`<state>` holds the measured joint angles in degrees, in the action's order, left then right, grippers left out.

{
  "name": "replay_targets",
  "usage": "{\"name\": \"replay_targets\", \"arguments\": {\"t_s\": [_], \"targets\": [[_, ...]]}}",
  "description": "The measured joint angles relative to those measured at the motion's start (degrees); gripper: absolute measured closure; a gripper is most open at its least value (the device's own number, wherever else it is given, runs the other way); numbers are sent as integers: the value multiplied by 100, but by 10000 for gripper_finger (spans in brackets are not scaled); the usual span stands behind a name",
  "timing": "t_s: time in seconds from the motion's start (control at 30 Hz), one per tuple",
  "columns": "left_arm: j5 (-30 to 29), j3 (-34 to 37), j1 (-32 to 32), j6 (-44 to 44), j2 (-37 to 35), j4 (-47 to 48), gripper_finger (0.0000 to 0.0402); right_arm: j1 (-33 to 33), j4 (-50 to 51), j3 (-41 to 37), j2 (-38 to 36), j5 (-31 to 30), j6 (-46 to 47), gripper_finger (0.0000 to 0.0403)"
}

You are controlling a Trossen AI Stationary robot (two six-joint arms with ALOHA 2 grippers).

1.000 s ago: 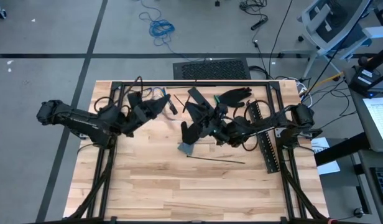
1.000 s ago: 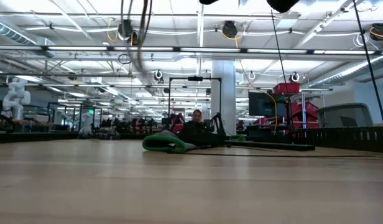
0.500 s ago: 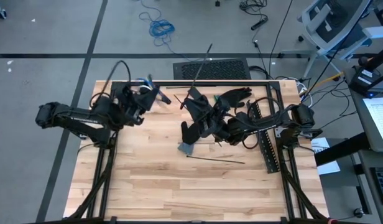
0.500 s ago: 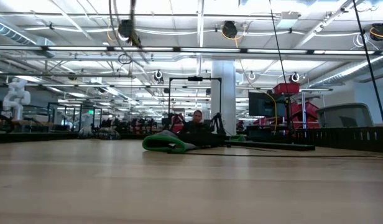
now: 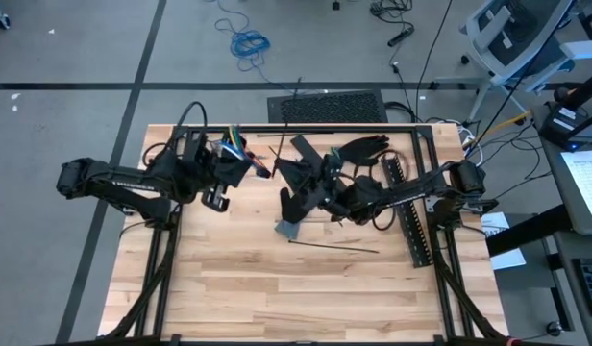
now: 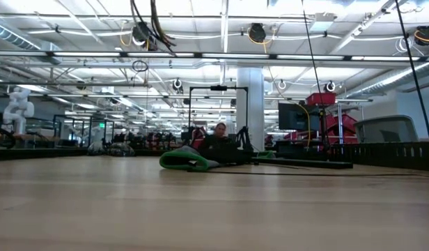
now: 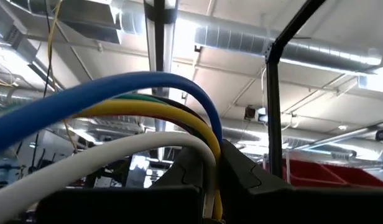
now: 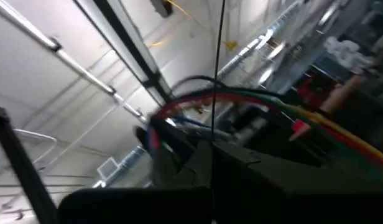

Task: Ziptie cables
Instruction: Wrap the black zip tie on the cable

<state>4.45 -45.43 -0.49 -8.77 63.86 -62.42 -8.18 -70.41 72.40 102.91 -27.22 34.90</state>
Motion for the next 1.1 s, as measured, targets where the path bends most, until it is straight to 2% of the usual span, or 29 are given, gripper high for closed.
{"name": "replay_targets", "arguments": {"t_s": [0.1, 0.2, 0.3, 0.4, 0.53, 0.7, 0.87, 1.1], "targets": [[10, 0, -2, -126, -59, 11, 377, 110, -2, -265, -11, -140, 298, 403], [92, 0, -30, -126, -131, 245, 377, 228, 686, -508, -27, -118, 1032, 403], [102, 0, -58, -130, -151, 939, 377, 294, 1727, -559, -7, -110, 1661, 403], [26, 0, -177, -133, -136, 1925, 377, 299, 1727, -559, -7, -98, 1613, 403], [-450, 0, -358, 120, -136, 2786, 377, 336, 1428, -559, -115, 162, 1385, 403], [-1073, 0, -518, 698, -161, 2961, 377, 440, 2638, -557, -513, 195, 1357, 403], [-2574, 0, -749, 1509, -263, 3424, 377, 563, 3728, -553, -1040, 467, 1482, 403], [-2736, 0, -801, 1680, -280, 3389, 377, 628, 4801, -552, -1059, 669, 2407, 403]]}}
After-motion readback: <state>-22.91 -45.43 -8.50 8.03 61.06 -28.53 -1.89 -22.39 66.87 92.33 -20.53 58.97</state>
